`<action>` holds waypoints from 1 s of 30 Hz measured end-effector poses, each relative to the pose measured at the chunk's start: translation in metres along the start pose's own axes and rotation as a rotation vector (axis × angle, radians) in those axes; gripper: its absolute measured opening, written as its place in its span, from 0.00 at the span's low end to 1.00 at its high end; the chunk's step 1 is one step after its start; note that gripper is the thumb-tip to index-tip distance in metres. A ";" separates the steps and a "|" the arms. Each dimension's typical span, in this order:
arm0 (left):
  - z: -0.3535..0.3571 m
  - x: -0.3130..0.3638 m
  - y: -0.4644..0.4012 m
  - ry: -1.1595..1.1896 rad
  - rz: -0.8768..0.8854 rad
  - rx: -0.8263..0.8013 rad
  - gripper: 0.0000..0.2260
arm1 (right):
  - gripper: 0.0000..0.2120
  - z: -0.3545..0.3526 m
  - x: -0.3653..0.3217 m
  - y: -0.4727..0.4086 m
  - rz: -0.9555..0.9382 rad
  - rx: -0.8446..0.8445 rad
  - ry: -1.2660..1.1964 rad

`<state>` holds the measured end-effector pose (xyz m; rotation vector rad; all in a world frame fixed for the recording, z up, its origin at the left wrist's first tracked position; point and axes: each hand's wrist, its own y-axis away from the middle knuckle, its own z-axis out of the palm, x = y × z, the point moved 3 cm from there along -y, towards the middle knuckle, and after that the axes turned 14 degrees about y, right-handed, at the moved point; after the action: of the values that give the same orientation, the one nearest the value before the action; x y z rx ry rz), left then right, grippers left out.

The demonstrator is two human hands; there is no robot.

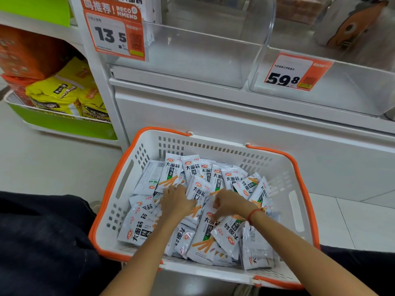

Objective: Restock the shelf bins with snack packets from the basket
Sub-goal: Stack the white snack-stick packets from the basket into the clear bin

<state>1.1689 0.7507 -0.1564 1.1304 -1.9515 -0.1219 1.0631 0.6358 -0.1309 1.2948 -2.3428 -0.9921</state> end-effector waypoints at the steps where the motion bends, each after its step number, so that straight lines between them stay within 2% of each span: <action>1: 0.000 0.001 0.000 0.065 0.018 -0.022 0.20 | 0.10 -0.003 0.006 -0.001 -0.006 0.013 -0.080; 2: -0.001 0.003 0.002 0.170 0.028 -0.049 0.18 | 0.06 -0.005 0.011 0.000 -0.031 0.009 -0.150; 4: -0.005 0.006 0.005 0.395 0.043 -0.069 0.13 | 0.10 -0.010 0.015 0.005 -0.111 -0.012 -0.277; 6: -0.011 0.007 0.005 0.528 0.045 -0.080 0.10 | 0.07 -0.013 0.016 0.008 -0.167 -0.006 -0.415; 9: -0.024 0.002 -0.002 0.676 -0.010 -0.144 0.19 | 0.09 -0.022 0.011 0.010 -0.213 -0.041 -0.532; 11: -0.034 0.001 -0.005 0.772 -0.055 -0.157 0.18 | 0.10 -0.032 0.004 0.012 -0.271 -0.041 -0.558; 13: -0.037 0.000 -0.007 0.838 -0.077 -0.159 0.16 | 0.11 -0.048 -0.002 0.016 -0.322 0.031 -0.599; 16: -0.031 0.002 -0.008 0.893 -0.142 -0.185 0.22 | 0.10 -0.067 -0.009 0.017 -0.365 0.182 -0.669; 19: -0.020 0.010 0.000 0.983 -0.241 -0.192 0.23 | 0.09 -0.072 -0.009 0.012 -0.261 0.412 -0.624; 22: -0.006 0.013 -0.003 1.081 -0.242 -0.235 0.27 | 0.11 -0.064 -0.007 0.008 -0.154 0.611 -0.591; 23: -0.003 0.013 -0.004 1.099 -0.239 -0.250 0.26 | 0.11 -0.062 -0.006 0.007 -0.143 0.650 -0.604; 27: -0.004 0.019 0.008 1.068 -0.265 -0.323 0.23 | 0.11 -0.056 -0.006 0.005 -0.124 0.714 -0.608; 30: -0.009 0.015 0.006 1.093 -0.214 -0.377 0.13 | 0.19 -0.061 -0.001 0.004 -0.140 0.642 -0.576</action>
<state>1.1677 0.7462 -0.1388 0.8573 -0.7951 0.0230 1.0942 0.6115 -0.0845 1.5573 -3.2375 -0.7376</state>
